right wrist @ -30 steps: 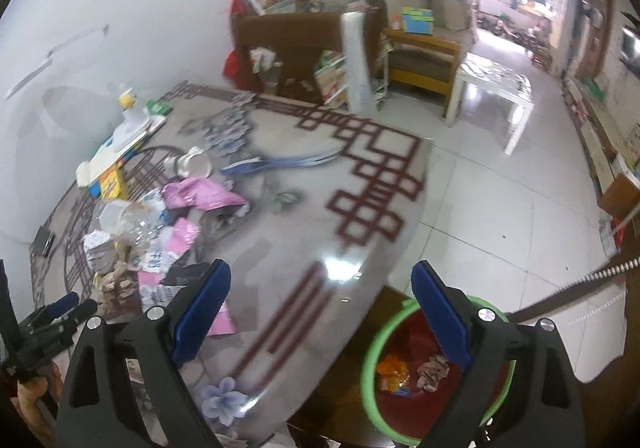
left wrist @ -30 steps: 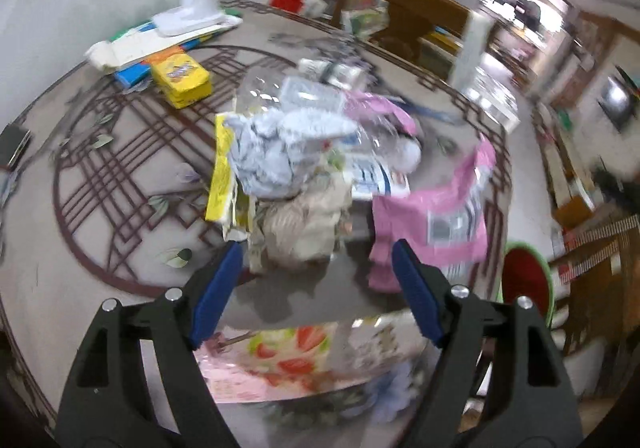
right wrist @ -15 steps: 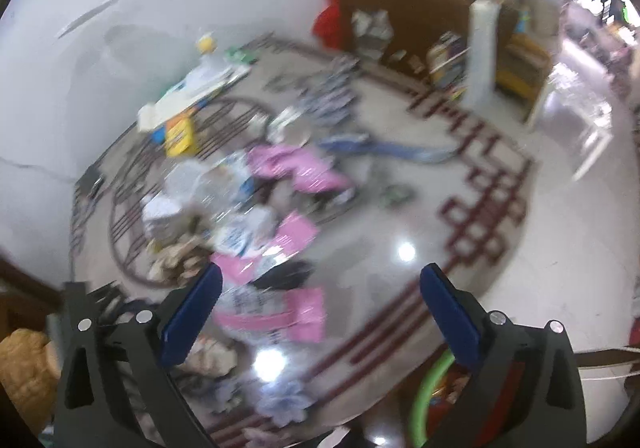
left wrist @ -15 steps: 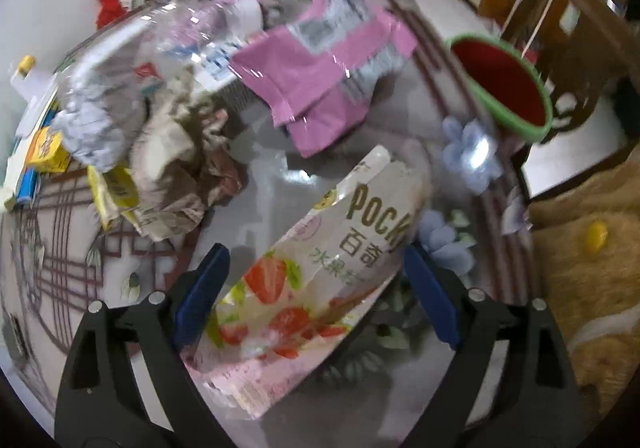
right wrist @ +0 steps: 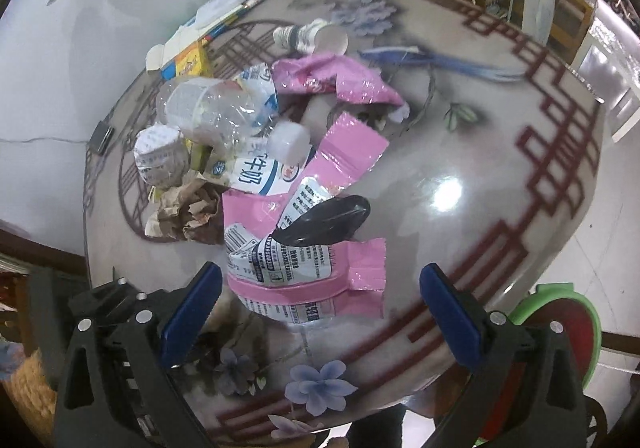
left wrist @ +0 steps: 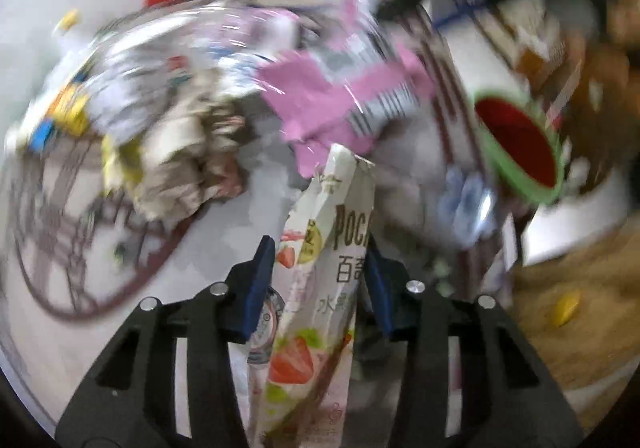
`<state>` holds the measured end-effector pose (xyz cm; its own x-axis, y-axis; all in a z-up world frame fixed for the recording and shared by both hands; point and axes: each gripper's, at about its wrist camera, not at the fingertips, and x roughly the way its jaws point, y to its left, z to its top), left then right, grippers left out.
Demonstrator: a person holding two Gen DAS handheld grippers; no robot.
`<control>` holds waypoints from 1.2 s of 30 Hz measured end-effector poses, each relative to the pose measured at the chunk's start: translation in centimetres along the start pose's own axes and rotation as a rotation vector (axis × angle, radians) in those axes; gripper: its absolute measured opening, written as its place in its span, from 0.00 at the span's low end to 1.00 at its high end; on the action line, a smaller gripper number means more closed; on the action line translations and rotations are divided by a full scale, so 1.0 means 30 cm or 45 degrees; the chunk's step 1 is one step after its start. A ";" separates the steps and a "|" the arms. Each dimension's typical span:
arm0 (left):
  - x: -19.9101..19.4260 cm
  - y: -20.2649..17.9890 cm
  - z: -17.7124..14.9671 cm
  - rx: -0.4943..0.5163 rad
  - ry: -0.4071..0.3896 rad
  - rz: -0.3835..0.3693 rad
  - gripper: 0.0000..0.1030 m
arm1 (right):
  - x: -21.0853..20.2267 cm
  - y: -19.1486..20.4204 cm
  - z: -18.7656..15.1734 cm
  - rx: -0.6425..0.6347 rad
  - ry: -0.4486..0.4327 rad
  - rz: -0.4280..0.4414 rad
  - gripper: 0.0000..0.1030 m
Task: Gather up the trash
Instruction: 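Grasp Pocky strawberry box with left tool while right tool grasps pink wrapper, then carry box and wrapper to the bin and open both tools over it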
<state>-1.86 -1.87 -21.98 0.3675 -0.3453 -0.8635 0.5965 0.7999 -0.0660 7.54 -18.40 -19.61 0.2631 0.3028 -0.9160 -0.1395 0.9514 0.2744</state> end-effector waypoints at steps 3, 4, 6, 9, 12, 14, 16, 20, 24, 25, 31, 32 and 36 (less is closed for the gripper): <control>-0.084 0.057 0.004 -0.220 -0.113 -0.066 0.41 | 0.035 -0.019 0.006 0.042 0.038 0.005 0.93; -0.111 0.072 0.009 -0.280 -0.153 -0.084 0.41 | 0.049 -0.024 0.009 0.058 0.050 0.019 0.93; -0.152 0.095 0.028 -0.382 -0.220 -0.105 0.41 | 0.078 -0.030 0.017 0.091 0.077 0.058 0.93; -0.190 0.130 0.076 -0.478 -0.295 -0.089 0.42 | 0.128 -0.036 0.021 0.136 0.107 0.188 0.93; -0.201 0.146 0.141 -0.525 -0.325 -0.065 0.42 | 0.148 -0.037 0.023 0.151 0.115 0.234 0.93; -0.206 0.151 0.185 -0.541 -0.334 -0.044 0.43 | 0.140 -0.028 0.025 0.135 0.103 0.274 0.81; -0.224 0.162 0.204 -0.566 -0.362 -0.051 0.43 | 0.120 -0.019 0.032 0.121 0.079 0.288 0.67; -0.261 0.149 0.247 -0.556 -0.407 -0.017 0.43 | 0.093 -0.008 0.036 0.111 0.073 0.313 0.52; -0.300 0.130 0.292 -0.535 -0.430 0.038 0.43 | 0.048 -0.009 0.023 0.148 0.032 0.337 0.51; -0.310 0.128 0.299 -0.537 -0.436 0.054 0.43 | 0.028 -0.014 0.021 0.151 0.015 0.333 0.51; -0.366 0.115 0.346 -0.517 -0.502 0.163 0.44 | -0.114 -0.034 0.019 0.153 -0.128 0.310 0.51; -0.371 0.112 0.350 -0.515 -0.509 0.166 0.44 | -0.140 -0.035 0.016 0.152 -0.156 0.301 0.51; -0.389 0.093 0.365 -0.503 -0.519 0.181 0.44 | -0.236 -0.043 0.009 0.157 -0.273 0.263 0.51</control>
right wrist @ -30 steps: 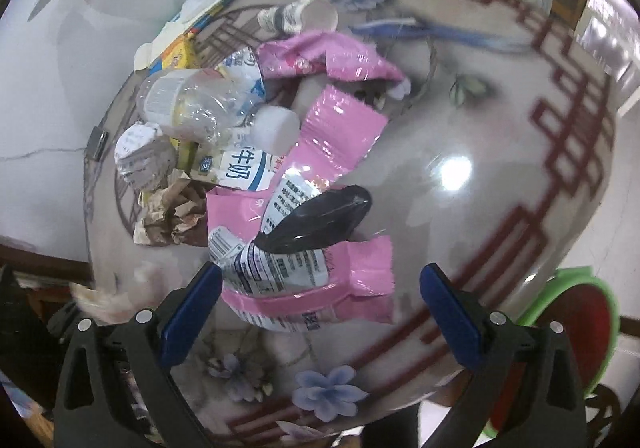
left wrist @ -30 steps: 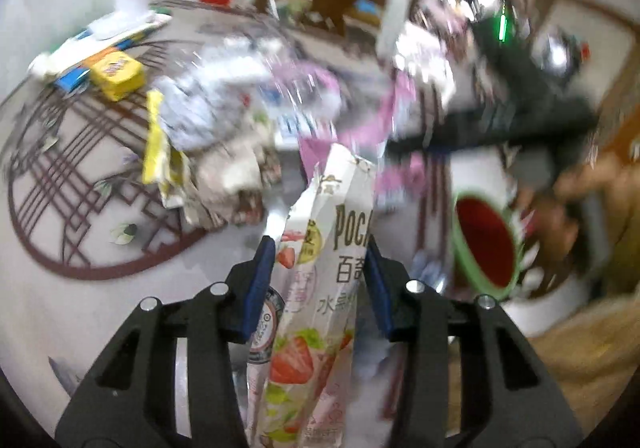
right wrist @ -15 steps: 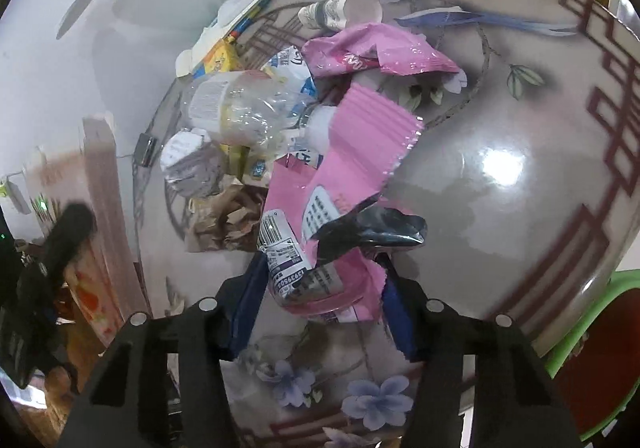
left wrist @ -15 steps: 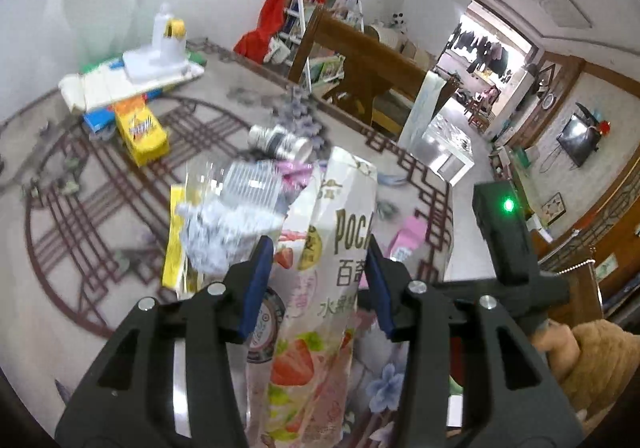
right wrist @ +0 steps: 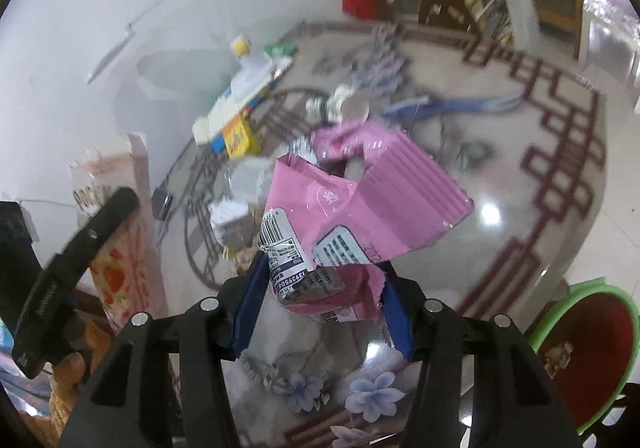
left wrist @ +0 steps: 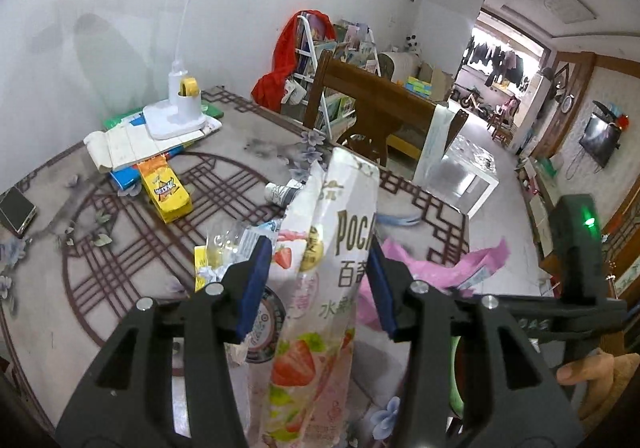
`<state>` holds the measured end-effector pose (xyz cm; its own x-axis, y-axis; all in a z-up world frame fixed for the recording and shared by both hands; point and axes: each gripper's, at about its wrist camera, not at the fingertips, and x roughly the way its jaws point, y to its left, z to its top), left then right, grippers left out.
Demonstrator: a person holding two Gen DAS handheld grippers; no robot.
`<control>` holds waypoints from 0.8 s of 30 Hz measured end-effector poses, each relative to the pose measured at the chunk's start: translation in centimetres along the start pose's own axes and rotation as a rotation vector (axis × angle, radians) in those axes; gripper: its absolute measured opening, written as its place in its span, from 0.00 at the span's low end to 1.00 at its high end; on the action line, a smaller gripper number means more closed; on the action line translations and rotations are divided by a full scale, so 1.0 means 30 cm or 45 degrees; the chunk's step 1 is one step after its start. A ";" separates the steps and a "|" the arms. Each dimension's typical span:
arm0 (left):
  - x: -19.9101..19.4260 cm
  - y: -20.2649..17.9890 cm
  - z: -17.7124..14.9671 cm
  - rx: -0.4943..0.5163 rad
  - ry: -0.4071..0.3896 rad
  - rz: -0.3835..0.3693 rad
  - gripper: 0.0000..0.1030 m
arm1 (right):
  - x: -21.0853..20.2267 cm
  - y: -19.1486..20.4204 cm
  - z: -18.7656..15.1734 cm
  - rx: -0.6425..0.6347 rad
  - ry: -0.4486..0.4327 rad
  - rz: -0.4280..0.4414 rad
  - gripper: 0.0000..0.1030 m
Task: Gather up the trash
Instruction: 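Carry box and wrapper to the bin and open both tools over it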
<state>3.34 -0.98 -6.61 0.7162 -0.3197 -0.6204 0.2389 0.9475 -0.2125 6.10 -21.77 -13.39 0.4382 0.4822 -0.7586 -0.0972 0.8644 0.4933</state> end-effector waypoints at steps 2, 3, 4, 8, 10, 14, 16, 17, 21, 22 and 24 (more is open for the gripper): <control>-0.009 -0.014 0.005 0.005 -0.004 -0.004 0.44 | -0.034 0.004 -0.003 -0.007 -0.038 -0.013 0.51; -0.011 -0.021 0.005 0.009 -0.005 -0.006 0.44 | -0.055 0.005 -0.006 -0.009 -0.062 -0.021 0.51; -0.012 -0.028 0.004 0.014 -0.005 -0.009 0.44 | -0.072 0.004 -0.008 -0.007 -0.079 -0.026 0.51; -0.018 -0.068 0.005 0.045 -0.007 -0.031 0.44 | -0.130 -0.015 -0.028 0.017 -0.134 -0.040 0.51; -0.022 -0.087 0.008 0.059 -0.011 -0.045 0.44 | -0.160 -0.027 -0.039 0.027 -0.163 -0.054 0.51; -0.019 -0.140 0.011 0.089 -0.005 -0.082 0.44 | -0.224 -0.050 -0.060 0.048 -0.226 -0.087 0.51; -0.016 -0.169 0.009 0.108 -0.002 -0.101 0.44 | -0.266 -0.067 -0.070 0.057 -0.266 -0.120 0.51; -0.015 -0.185 0.009 0.119 -0.001 -0.111 0.44 | -0.287 -0.076 -0.075 0.065 -0.285 -0.138 0.51; -0.010 -0.261 0.006 0.170 0.006 -0.162 0.44 | -0.366 -0.125 -0.097 0.111 -0.360 -0.191 0.51; -0.009 -0.278 0.005 0.181 0.007 -0.173 0.44 | -0.387 -0.136 -0.105 0.123 -0.377 -0.203 0.51; -0.004 -0.314 0.005 0.203 0.010 -0.197 0.44 | -0.425 -0.166 -0.117 0.153 -0.405 -0.219 0.51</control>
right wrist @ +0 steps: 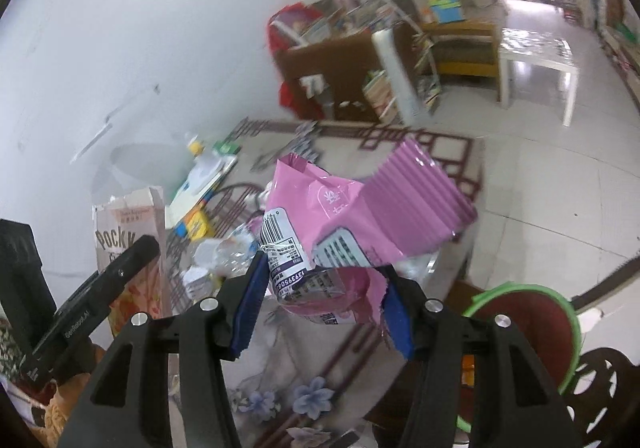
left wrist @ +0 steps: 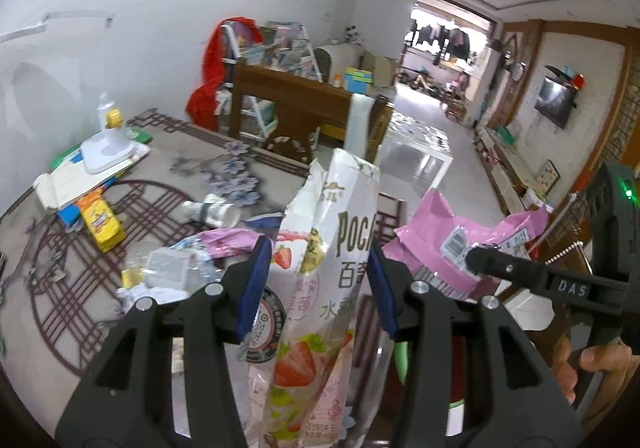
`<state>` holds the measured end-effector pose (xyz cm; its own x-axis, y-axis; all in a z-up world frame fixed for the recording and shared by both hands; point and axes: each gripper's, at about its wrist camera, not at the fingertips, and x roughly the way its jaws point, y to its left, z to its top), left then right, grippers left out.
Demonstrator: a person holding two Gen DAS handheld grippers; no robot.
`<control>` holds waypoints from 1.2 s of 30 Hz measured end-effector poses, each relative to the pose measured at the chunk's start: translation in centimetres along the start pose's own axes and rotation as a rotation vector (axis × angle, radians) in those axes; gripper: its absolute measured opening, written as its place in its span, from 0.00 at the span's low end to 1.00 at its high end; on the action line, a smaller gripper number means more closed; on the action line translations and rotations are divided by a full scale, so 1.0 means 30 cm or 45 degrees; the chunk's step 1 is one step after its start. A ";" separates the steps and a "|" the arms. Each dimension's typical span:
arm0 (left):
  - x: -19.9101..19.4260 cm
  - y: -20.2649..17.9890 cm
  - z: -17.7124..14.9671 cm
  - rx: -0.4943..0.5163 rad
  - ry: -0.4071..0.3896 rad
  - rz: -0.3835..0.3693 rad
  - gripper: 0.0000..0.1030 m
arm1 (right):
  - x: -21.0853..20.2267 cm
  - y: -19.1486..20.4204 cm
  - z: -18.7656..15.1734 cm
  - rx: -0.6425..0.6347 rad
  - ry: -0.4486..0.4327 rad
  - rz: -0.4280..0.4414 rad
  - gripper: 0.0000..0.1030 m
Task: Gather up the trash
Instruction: 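Carry box and wrapper to the bin and open both tools over it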
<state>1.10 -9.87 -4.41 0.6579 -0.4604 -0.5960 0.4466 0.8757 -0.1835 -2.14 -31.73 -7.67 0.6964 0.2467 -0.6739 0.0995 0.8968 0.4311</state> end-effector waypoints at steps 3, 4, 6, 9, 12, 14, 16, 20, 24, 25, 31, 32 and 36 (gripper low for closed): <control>0.016 -0.051 0.010 0.034 0.006 -0.031 0.44 | -0.049 -0.053 0.000 0.036 -0.043 -0.042 0.51; 0.018 -0.067 0.014 0.043 0.006 -0.038 0.44 | -0.064 -0.066 -0.001 0.043 -0.055 -0.058 0.51; 0.025 -0.100 0.021 0.065 0.005 -0.058 0.44 | -0.098 -0.104 0.000 0.065 -0.087 -0.095 0.51; 0.036 -0.144 0.027 0.096 0.008 -0.085 0.44 | -0.137 -0.150 -0.002 0.091 -0.119 -0.131 0.51; 0.053 -0.189 0.028 0.118 0.020 -0.113 0.44 | -0.167 -0.195 -0.009 0.114 -0.140 -0.168 0.51; 0.068 -0.217 0.026 0.130 0.032 -0.138 0.44 | -0.187 -0.230 -0.014 0.141 -0.149 -0.195 0.51; 0.090 -0.256 0.021 0.149 0.045 -0.179 0.44 | -0.202 -0.257 -0.020 0.162 -0.153 -0.224 0.51; 0.155 -0.342 0.007 0.175 0.096 -0.276 0.44 | -0.222 -0.328 -0.041 0.223 -0.138 -0.289 0.51; 0.196 -0.439 -0.009 0.236 0.119 -0.342 0.44 | -0.245 -0.395 -0.065 0.281 -0.129 -0.327 0.51; 0.206 -0.460 -0.015 0.250 0.124 -0.352 0.44 | -0.256 -0.417 -0.074 0.294 -0.121 -0.339 0.51; 0.270 -0.583 -0.055 0.299 0.198 -0.429 0.44 | -0.300 -0.504 -0.118 0.368 -0.093 -0.402 0.52; 0.274 -0.599 -0.062 0.308 0.205 -0.437 0.44 | -0.304 -0.519 -0.128 0.387 -0.080 -0.410 0.52; 0.298 -0.659 -0.088 0.343 0.244 -0.475 0.44 | -0.306 -0.559 -0.170 0.448 -0.023 -0.435 0.53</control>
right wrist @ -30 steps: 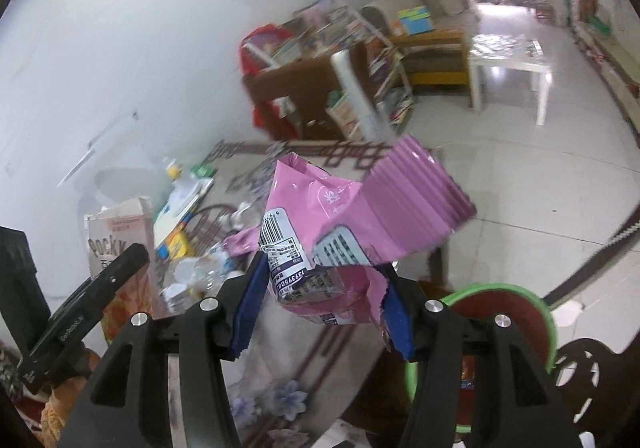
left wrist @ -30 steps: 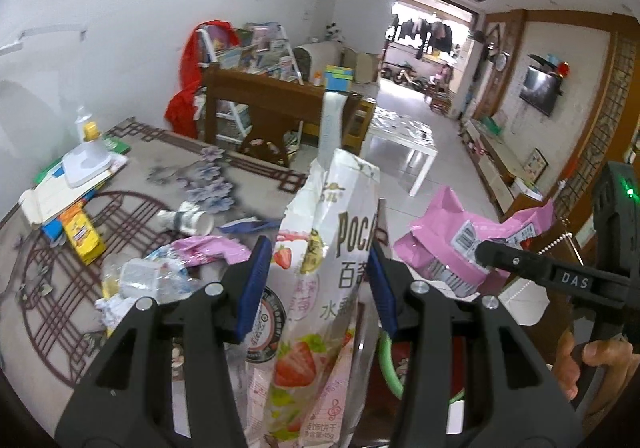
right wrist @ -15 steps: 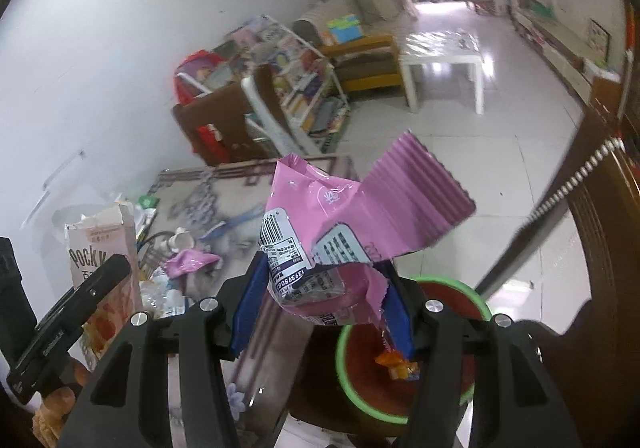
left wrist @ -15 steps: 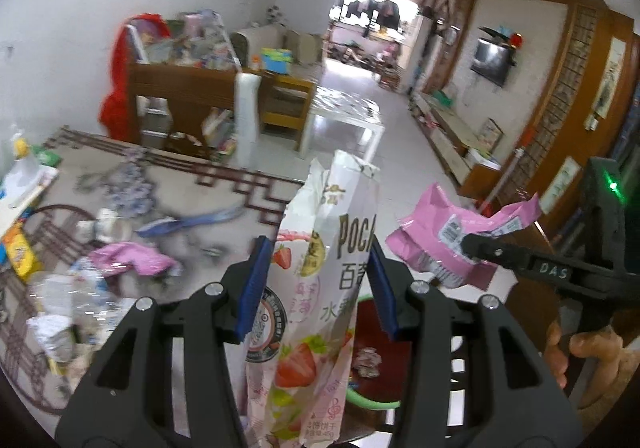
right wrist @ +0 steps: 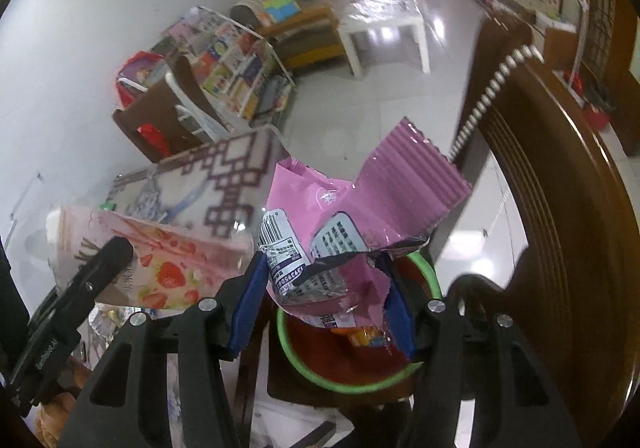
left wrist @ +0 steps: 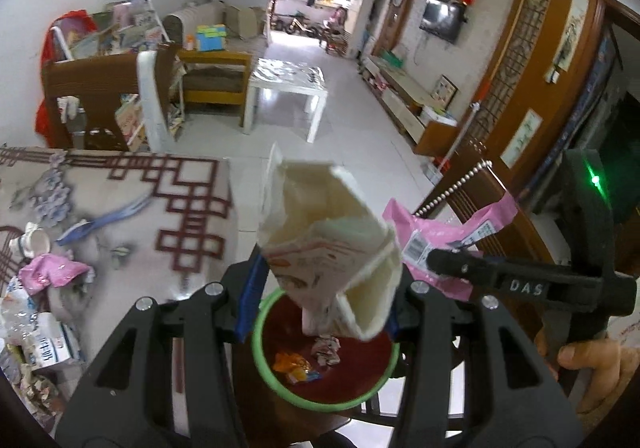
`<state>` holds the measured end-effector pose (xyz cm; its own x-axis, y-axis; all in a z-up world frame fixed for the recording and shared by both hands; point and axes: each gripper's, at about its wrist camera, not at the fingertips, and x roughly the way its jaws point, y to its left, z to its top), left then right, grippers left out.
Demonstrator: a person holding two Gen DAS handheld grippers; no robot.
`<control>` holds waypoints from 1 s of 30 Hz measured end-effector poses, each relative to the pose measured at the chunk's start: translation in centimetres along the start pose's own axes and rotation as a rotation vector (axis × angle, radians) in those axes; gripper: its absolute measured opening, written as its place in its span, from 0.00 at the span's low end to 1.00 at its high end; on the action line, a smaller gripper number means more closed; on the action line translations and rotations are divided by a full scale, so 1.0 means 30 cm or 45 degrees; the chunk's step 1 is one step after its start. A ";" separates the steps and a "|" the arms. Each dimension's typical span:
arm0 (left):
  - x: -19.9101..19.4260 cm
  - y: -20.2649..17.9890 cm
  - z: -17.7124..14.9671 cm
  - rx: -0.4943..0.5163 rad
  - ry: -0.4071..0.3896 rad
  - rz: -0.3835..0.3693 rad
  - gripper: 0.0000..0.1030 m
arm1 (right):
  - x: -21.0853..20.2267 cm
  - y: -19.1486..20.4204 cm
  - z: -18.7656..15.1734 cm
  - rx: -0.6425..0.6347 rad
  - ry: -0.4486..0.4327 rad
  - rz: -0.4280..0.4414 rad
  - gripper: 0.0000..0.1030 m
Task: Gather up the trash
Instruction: 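Carry box and wrapper to the bin and open both tools over it, then grasp crumpled white paper with left tool while right tool grasps plastic bottle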
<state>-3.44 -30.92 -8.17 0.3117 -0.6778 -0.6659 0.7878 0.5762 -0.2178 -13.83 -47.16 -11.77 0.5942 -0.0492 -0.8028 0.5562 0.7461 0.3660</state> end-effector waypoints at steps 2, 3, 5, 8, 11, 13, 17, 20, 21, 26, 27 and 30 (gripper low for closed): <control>0.015 -0.012 0.000 0.007 0.012 -0.010 0.44 | 0.003 -0.017 -0.004 0.023 0.013 -0.013 0.54; 0.025 -0.020 0.001 0.012 0.020 -0.017 0.44 | 0.002 -0.028 -0.007 0.035 0.018 -0.019 0.55; 0.038 -0.031 0.002 0.021 0.030 -0.025 0.44 | -0.001 -0.046 -0.008 0.054 0.021 -0.030 0.57; 0.057 -0.048 -0.001 0.032 0.048 -0.034 0.45 | -0.009 -0.065 -0.009 0.070 0.025 -0.038 0.58; 0.080 -0.057 -0.004 0.035 0.068 -0.052 0.51 | -0.007 -0.087 -0.016 0.076 0.040 -0.045 0.69; 0.085 -0.059 -0.002 0.032 0.064 -0.056 0.63 | -0.004 -0.096 -0.018 0.092 0.050 -0.045 0.71; 0.078 -0.060 0.000 0.027 0.050 -0.059 0.67 | 0.000 -0.114 -0.017 0.124 0.062 -0.045 0.75; 0.072 -0.048 -0.002 0.019 0.045 -0.049 0.69 | -0.004 -0.116 -0.008 0.135 0.059 -0.042 0.75; 0.069 -0.044 -0.001 0.016 0.043 -0.045 0.69 | -0.007 -0.116 -0.005 0.133 0.056 -0.043 0.75; 0.033 -0.003 0.001 -0.019 0.018 -0.011 0.70 | -0.008 -0.072 0.014 0.090 0.039 -0.038 0.75; 0.024 0.008 0.000 -0.025 0.010 0.000 0.71 | -0.007 -0.056 0.016 0.074 0.039 -0.034 0.75; -0.010 0.055 -0.010 -0.060 -0.017 0.054 0.73 | 0.011 -0.013 0.018 0.035 0.055 -0.016 0.75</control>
<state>-2.38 -29.63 -8.53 0.3519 -0.6583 -0.6655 0.7480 0.6252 -0.2230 -13.54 -47.82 -11.91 0.5618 -0.0293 -0.8268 0.5798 0.7268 0.3682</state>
